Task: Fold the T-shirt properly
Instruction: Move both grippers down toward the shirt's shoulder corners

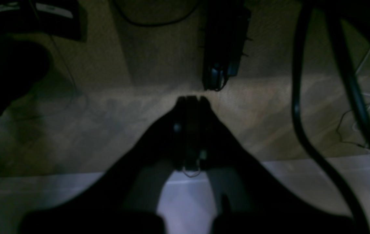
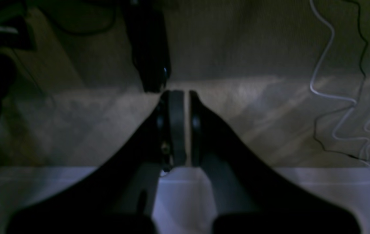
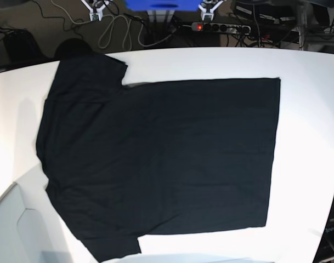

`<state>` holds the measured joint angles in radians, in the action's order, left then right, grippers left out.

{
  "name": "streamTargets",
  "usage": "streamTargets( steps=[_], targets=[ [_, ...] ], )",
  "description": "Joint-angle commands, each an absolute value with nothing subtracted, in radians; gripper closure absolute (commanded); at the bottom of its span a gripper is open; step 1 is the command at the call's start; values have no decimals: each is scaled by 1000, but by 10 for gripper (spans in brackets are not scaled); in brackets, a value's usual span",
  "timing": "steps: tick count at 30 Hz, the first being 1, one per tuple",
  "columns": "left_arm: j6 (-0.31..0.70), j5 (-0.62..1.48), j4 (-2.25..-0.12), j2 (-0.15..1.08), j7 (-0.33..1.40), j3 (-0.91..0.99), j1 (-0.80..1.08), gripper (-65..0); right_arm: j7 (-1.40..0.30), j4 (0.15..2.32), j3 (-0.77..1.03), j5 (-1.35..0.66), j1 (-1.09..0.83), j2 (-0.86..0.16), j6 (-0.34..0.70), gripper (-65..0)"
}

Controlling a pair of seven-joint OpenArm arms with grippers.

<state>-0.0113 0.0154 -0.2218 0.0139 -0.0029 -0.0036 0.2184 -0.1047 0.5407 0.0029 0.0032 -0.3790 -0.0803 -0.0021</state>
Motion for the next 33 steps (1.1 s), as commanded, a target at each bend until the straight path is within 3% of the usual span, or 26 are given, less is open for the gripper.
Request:
streamTargets(
  steps=[1, 6, 15, 24, 33],
  targets=[
    [-8, 13, -222, 12, 1, -4, 229, 0, -122, 576, 2, 1, -398, -79, 12, -1],
    [-8, 13, -223, 12, 1, -4, 229, 0, -182, 690, 4, -1, -440, -93, 12, -1],
    [-8, 13, -245, 12, -1, 2, 252, 0, -188, 708, 2, 1, -444, -107, 12, -1],
    [-8, 13, -596, 28, 36, 5, 458, 0, -177, 750, 4, -2, -487, -128, 38, -1],
    [-8, 68, -1164, 116, 87, 7, 765, 0, -186, 1239, 13, -5, -785, -232, 54, -1]
  ],
)
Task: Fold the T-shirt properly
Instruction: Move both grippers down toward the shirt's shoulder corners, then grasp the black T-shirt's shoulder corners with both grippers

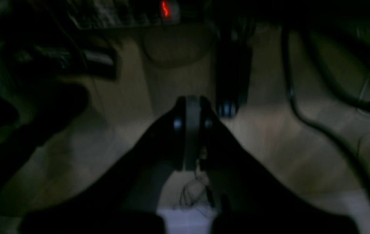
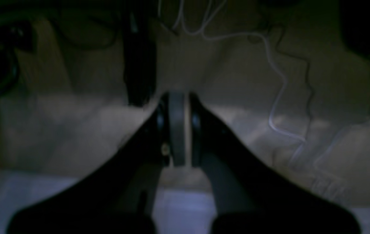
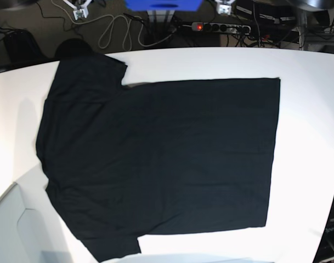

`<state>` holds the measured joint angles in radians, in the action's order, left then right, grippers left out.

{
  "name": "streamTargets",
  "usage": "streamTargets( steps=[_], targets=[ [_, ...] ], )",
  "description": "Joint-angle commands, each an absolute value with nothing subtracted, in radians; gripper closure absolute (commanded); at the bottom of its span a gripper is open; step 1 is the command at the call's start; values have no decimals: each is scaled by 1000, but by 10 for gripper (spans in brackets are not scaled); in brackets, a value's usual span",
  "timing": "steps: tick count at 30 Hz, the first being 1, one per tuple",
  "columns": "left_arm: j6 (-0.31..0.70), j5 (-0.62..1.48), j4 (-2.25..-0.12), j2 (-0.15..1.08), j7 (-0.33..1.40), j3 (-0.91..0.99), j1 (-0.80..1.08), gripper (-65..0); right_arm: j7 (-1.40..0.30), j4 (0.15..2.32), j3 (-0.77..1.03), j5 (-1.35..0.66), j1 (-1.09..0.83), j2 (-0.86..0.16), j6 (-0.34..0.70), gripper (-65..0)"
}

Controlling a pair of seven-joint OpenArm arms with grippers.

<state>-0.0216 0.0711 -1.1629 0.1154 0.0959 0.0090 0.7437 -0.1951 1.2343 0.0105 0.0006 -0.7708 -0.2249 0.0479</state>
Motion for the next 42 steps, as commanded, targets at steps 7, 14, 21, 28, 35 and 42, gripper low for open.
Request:
streamTargets(
  steps=[7, 14, 21, 28, 35, 42],
  targets=[
    [-8, 325, -1531, 257, 88, 5, 947, 0, -186, 1543, 133, -5, -980, -254, 53, -1],
    [-13, 372, -1725, 295, 88, 44, 1038, 0, -188, 1840, 249, -5, -1104, -255, 53, -4],
    [-10, 377, -1923, 257, 94, 202, 1069, 0, -197, 2046, 282, -5, -1119, -254, 53, -29],
    [-7, 378, -2008, 202, 193, 349, 975, -293, -361, 2111, 265, -5, -992, -229, 56, -297],
    [-8, 378, -1962, 182, 217, 406, 806, -296, -412, 2109, 236, -5, -941, -231, 58, -351],
    [-5, 378, -1805, 142, 398, 516, 573, -299, -412, 2107, 231, -4, -929, -232, 58, -350]
  ],
)
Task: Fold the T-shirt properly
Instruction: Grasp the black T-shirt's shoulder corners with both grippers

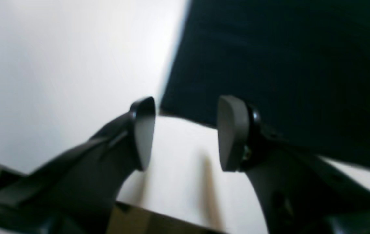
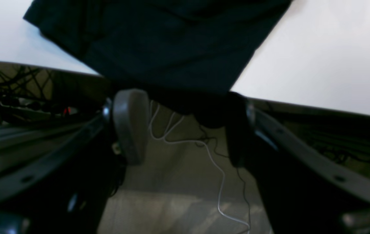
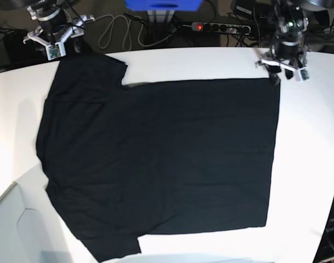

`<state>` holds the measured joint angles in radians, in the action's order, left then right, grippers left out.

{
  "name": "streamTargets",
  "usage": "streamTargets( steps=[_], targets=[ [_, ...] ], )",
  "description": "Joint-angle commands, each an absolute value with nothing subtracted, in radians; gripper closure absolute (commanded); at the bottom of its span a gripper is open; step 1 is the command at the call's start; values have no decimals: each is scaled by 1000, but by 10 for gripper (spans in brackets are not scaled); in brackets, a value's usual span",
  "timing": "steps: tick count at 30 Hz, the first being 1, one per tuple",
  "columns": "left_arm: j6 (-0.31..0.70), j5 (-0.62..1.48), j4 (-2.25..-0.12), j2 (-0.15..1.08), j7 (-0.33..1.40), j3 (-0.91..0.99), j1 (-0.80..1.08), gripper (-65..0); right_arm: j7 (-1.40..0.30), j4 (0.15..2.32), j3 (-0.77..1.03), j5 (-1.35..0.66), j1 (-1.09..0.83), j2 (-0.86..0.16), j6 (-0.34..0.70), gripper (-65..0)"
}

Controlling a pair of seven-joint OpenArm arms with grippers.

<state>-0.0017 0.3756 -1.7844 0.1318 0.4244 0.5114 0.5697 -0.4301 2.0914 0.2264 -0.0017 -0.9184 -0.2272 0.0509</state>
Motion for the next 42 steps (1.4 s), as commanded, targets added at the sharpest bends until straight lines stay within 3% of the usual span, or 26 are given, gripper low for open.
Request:
streamTargets(
  steps=[1, 8, 16, 19, 22, 29, 36, 42],
  targets=[
    [-4, 378, -1781, 140, 406, 526, 549, -300, -412, 2107, 231, -4, -929, -232, 58, -350],
    [51, 378, -1649, 148, 418, 530, 461, -331, -412, 2106, 232, -2, -918, -231, 58, -350],
    [53, 378, -1589, 140, 418, 526, 444, -328, -412, 2106, 232, -1, -915, -231, 58, -350],
    [102, 378, -1589, 134, 418, 524, 447, -322, -412, 2106, 234, -1, -911, -229, 58, -350],
    [165, 378, -1589, 117, 418, 524, 447, -255, -412, 2106, 234, 1, -889, -228, 58, -350],
    [199, 378, -1589, 113, 420, 524, 446, 0, -460, 2103, 240, 1, -831, -228, 58, -357],
    [197, 378, -1589, 113, 420, 532, 453, 0, -633, 2068, 237, -2, -702, -226, 58, -357],
    [200, 378, -1592, 113, 420, 532, 469, 0, -633, 1925, 236, -4, -638, -226, 58, -357]
  ],
)
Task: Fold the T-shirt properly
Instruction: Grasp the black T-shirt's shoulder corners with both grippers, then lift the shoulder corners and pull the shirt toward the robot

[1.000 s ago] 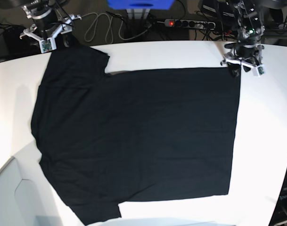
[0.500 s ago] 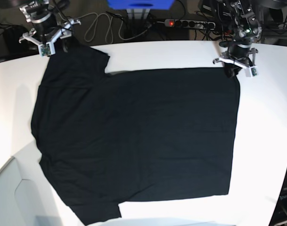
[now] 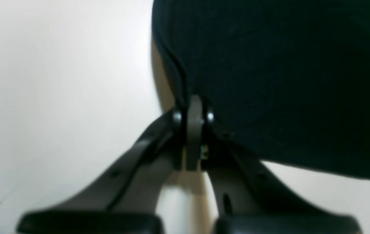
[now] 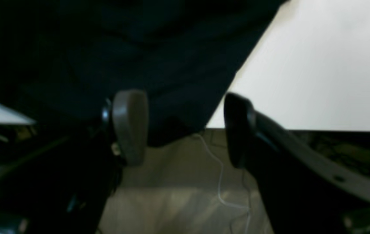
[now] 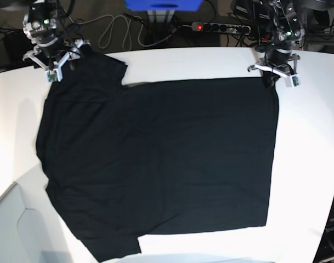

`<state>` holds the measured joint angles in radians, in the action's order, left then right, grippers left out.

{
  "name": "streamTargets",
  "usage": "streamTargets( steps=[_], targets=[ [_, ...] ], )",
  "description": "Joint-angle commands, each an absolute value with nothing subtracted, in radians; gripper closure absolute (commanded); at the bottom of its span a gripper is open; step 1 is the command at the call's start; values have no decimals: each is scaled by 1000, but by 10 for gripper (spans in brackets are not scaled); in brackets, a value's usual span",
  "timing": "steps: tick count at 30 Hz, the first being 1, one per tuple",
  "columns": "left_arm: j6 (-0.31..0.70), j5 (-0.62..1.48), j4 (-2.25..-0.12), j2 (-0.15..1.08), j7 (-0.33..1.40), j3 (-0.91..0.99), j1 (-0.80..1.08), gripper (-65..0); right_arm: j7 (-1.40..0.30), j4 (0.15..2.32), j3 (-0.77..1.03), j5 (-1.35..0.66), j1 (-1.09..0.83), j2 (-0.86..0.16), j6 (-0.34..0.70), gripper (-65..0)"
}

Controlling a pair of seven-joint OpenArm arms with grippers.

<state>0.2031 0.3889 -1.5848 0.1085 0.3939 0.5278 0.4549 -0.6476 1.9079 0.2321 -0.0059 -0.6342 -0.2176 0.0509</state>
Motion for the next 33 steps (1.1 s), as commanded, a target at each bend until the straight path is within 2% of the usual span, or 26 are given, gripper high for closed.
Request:
streamTargets(
  steps=[1, 10, 12, 13, 16, 20, 21, 26, 33],
  targets=[
    [200, 378, -1592, 113, 420, 532, 473, 0, -631, 1900, 237, -4, -630, -226, 58, -357],
    [200, 378, -1601, 114, 418, 532, 487, 0, -630, 1805, 234, -5, -611, -226, 59, -350],
    [200, 378, -1601, 114, 418, 532, 487, 0, -630, 1785, 232, -5, -601, -226, 70, -330],
    [200, 378, -1601, 114, 418, 532, 487, 0, -630, 1776, 232, -5, -599, -226, 94, -304],
    [200, 378, -1601, 114, 418, 532, 487, 0, -631, 1764, 243, -5, -598, -226, 214, -174],
    [200, 378, -1601, 116, 418, 533, 493, 0, -641, 1765, 243, -2, -591, -226, 222, -11],
    [200, 378, -1603, 117, 417, 533, 501, 0, -638, 1767, 243, -2, -593, -226, 222, 0],
    [199, 378, -1641, 119, 418, 535, 507, 0, -633, 1819, 292, -2, -610, -211, 222, -3],
    [197, 378, -1712, 116, 418, 568, 530, 0, -639, 2012, 318, -1, -673, -216, 223, -3]
  ],
)
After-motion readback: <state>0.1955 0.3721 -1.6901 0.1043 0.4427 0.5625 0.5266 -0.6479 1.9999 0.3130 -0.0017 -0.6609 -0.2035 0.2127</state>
